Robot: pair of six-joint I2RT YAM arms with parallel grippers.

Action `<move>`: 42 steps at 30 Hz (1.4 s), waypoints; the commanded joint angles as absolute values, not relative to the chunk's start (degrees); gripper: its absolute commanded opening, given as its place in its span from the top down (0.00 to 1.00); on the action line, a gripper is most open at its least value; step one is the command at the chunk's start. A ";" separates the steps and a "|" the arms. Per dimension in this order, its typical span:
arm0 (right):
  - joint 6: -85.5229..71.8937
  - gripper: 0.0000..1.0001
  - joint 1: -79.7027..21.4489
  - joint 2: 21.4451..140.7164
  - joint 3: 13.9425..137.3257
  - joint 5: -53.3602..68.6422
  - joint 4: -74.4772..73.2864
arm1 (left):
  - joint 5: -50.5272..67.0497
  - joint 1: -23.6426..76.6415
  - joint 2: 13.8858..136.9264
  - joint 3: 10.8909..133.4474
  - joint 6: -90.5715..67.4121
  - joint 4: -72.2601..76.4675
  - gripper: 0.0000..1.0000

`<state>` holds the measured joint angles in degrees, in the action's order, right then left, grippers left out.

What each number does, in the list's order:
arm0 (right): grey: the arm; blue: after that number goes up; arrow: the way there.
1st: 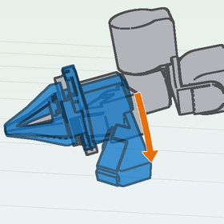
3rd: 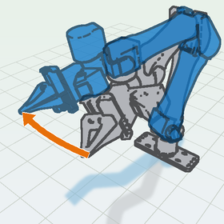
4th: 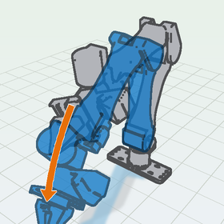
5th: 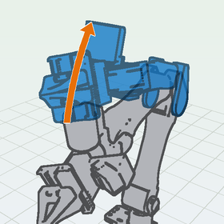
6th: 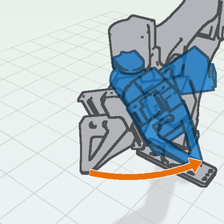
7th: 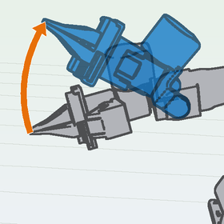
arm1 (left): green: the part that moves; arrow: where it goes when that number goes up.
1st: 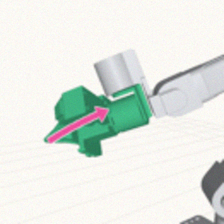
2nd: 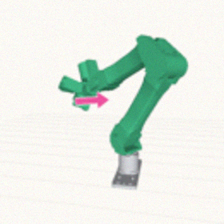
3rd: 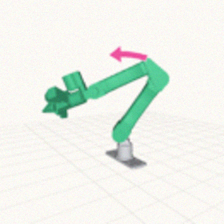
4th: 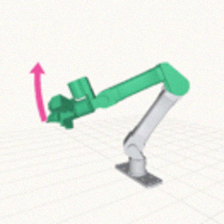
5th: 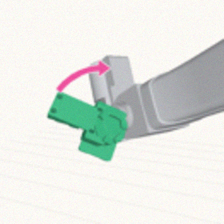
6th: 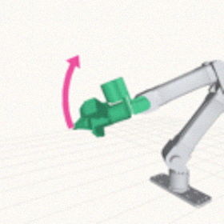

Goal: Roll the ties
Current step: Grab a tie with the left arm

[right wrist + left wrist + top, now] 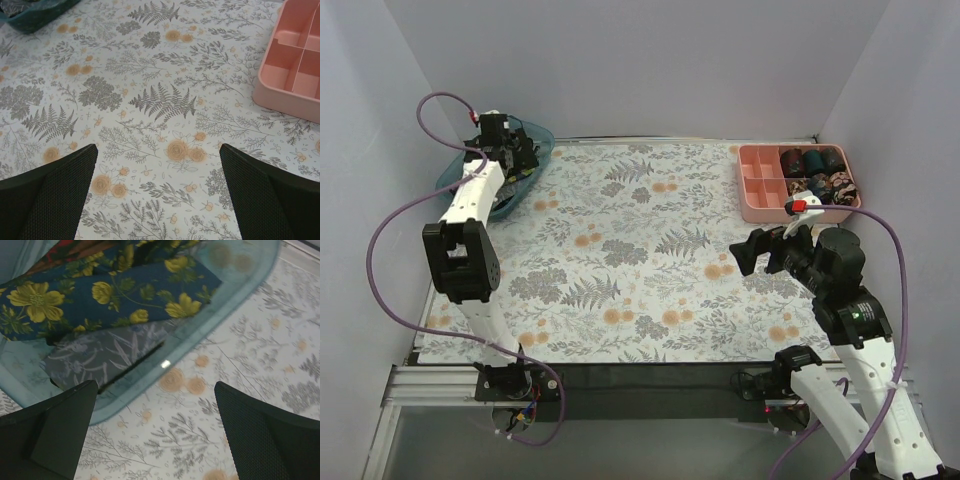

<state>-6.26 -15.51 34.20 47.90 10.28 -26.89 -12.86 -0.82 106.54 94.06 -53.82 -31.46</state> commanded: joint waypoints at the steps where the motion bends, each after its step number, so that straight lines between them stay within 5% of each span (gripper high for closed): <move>1: -6.59 0.02 -15.82 34.63 47.81 12.30 -26.28 | -15.03 -6.49 110.81 102.98 -55.11 -34.45 0.02; 11: -8.87 0.01 -15.82 35.07 46.85 9.93 -26.46 | -13.63 -10.63 125.76 113.73 -51.16 -32.18 0.02; 22: -12.39 0.02 -15.82 35.68 44.91 10.99 -27.25 | -11.34 -10.81 131.92 110.31 -48.95 -21.19 0.02; 25: -13.01 0.01 -15.91 35.68 44.39 11.25 -27.60 | -10.11 -10.72 133.42 109.43 -48.95 -19.43 0.10; 29: -13.62 0.02 -15.82 35.86 43.86 11.34 -27.86 | -8.01 -10.72 133.86 107.32 -48.08 -16.36 0.33; 36: -13.97 0.02 -15.82 36.21 44.03 11.16 -28.04 | -6.24 -10.72 129.12 102.83 -45.45 -10.64 0.95; 42: -13.27 0.02 -15.82 36.56 44.65 11.16 -28.30 | -4.92 -10.72 123.58 101.43 -44.03 -6.59 1.00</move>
<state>-13.37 -15.51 36.18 44.03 10.68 -28.69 -5.96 -10.70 131.39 102.17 -45.78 -9.80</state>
